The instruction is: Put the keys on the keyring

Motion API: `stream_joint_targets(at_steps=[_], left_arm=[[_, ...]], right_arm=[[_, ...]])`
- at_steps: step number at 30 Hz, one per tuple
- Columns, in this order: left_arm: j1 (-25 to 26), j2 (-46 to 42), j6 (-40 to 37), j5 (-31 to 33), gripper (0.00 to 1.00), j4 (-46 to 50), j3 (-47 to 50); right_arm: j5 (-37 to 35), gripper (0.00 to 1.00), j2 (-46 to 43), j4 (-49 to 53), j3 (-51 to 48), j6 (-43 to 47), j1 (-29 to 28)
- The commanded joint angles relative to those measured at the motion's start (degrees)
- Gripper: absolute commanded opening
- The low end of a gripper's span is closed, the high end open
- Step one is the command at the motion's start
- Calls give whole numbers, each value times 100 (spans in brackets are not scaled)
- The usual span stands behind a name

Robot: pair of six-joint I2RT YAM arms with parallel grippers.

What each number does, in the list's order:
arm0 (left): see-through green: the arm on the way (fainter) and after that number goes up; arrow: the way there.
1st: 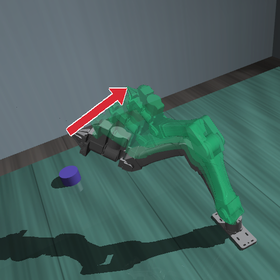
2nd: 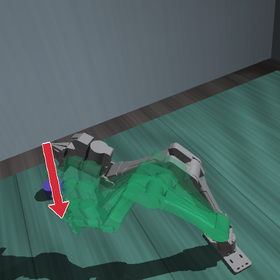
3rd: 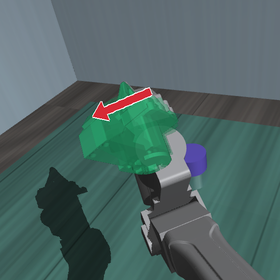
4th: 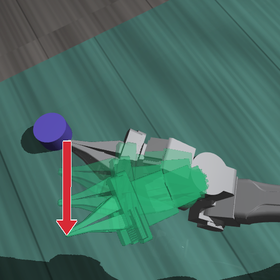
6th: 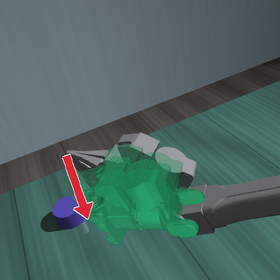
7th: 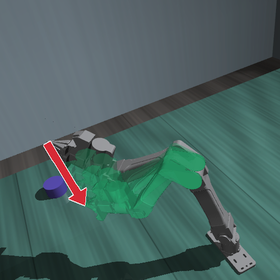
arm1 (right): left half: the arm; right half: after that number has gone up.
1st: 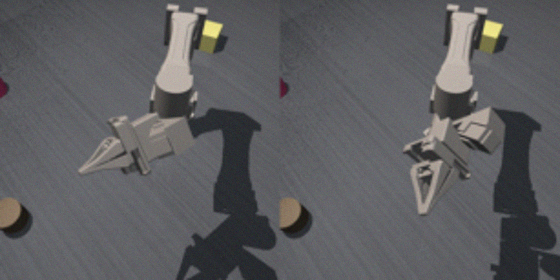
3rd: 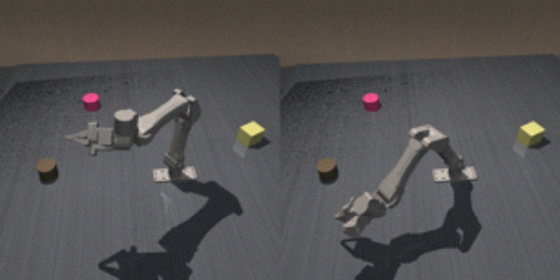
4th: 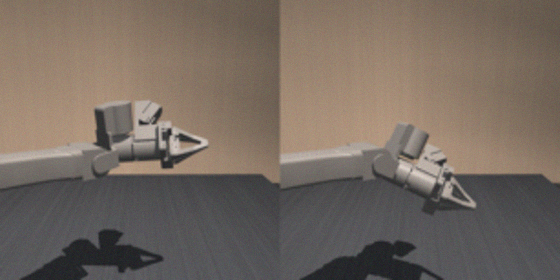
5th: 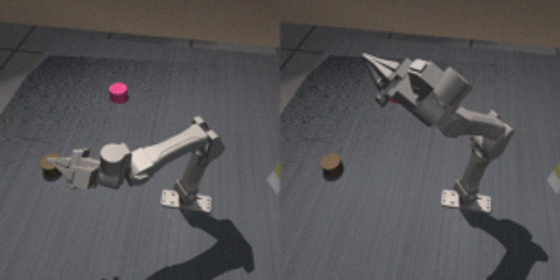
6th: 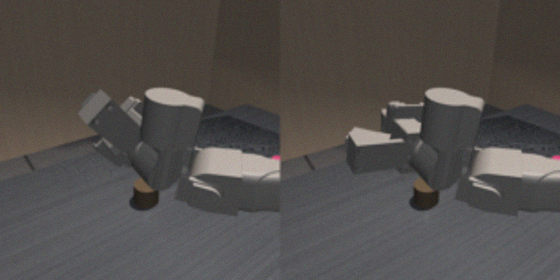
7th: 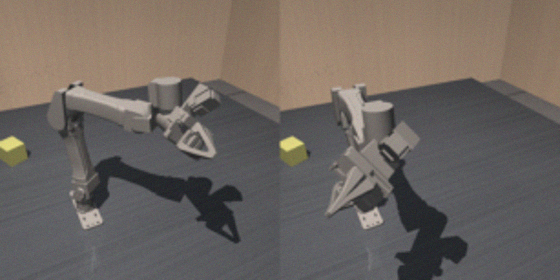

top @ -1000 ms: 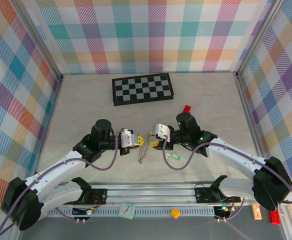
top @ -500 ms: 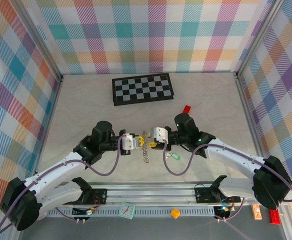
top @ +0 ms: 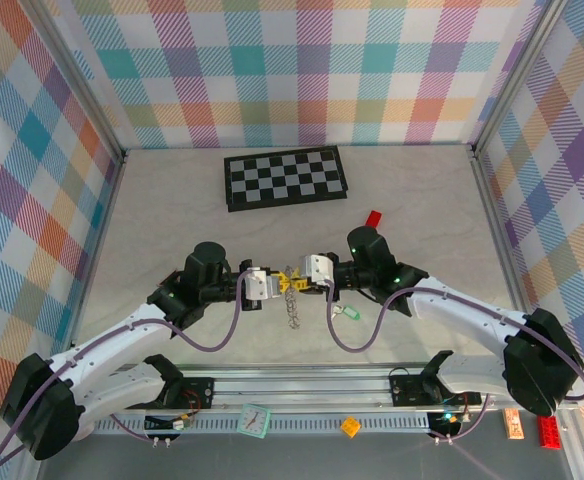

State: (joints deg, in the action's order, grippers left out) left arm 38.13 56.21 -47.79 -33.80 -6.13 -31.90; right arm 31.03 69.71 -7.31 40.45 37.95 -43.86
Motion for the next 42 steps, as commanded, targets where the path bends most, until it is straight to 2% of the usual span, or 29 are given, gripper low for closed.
stream_joint_targets(at_steps=[1, 2, 3, 9, 13, 18, 21, 24, 26, 28, 34, 37, 42], left_arm=[[72, 43, 97, -113, 0, -124, -91], [72, 61, 180, -31, 0, -71, -129], [72, 86, 259, 32, 0, -12, -175], [72, 249, 1195, 536, 0, 12, -311], [72, 287, 2175, 1142, 0, -63, -377], [72, 241, 3552, 1845, 0, 62, -531], [72, 202, 4417, 2327, 0, 129, -553], [72, 167, 4936, 2568, 0, 211, -545], [72, 156, 5197, 2592, 0, 212, -528], [72, 161, 5288, 2510, 0, 211, -528], [72, 90, 4903, 2174, 0, 325, -494], [71, -31, 4592, 2007, 0, 272, -377], [70, -213, 4230, 1710, 0, 108, -132]], right_arm=[[132, 26, 30, -131, 25, -54, -27], [39, 31, -11, -90, -3, -36, -27], [-80, 33, -78, -68, -57, -12, -27], [-881, 35, -572, 59, -436, -114, -18], [-930, 35, -842, 212, -578, -702, -18], [-733, 36, -1073, 280, -655, -2459, -18], [-755, 36, -1024, 719, -515, -3724, -18], [-843, 37, -865, 1258, -254, -4673, -20], [-724, 38, -716, 1455, -116, -4992, -18], [-655, 39, -608, 1490, -90, -5059, -15], [-1223, 38, -616, 1373, -222, -4667, 88], [-1106, 39, -667, 1181, -299, -4268, 272], [-661, 40, -829, 275, -866, -3401, 378]])
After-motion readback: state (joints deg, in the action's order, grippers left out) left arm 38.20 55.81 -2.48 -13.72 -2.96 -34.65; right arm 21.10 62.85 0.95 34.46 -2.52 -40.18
